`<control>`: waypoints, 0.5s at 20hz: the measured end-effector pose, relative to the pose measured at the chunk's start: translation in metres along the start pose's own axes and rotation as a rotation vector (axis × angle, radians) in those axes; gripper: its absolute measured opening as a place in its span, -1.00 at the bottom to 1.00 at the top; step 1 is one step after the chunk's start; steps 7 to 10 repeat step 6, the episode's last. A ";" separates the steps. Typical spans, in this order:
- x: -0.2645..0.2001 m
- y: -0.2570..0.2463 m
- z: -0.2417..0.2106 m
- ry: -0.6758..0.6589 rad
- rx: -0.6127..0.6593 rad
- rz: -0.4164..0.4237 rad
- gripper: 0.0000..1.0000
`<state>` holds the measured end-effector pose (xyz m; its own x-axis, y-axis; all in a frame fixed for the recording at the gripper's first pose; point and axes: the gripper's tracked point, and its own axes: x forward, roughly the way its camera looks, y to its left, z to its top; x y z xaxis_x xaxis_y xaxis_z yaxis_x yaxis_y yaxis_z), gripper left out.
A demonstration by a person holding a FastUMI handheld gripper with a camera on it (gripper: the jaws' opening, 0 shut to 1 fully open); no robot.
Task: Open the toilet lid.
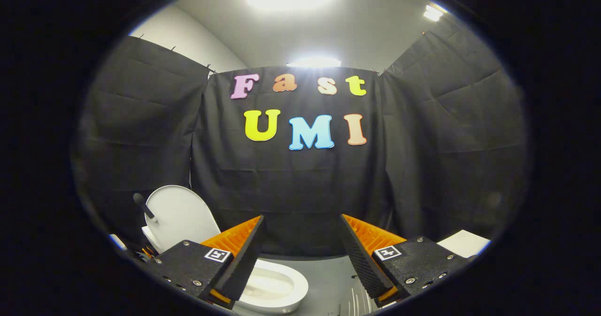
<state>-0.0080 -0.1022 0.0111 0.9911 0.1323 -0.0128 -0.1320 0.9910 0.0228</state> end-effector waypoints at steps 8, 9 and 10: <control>-0.001 -0.005 -0.009 0.023 0.010 0.001 0.90; -0.001 -0.005 -0.009 0.023 0.010 0.001 0.90; -0.001 -0.005 -0.009 0.023 0.010 0.001 0.90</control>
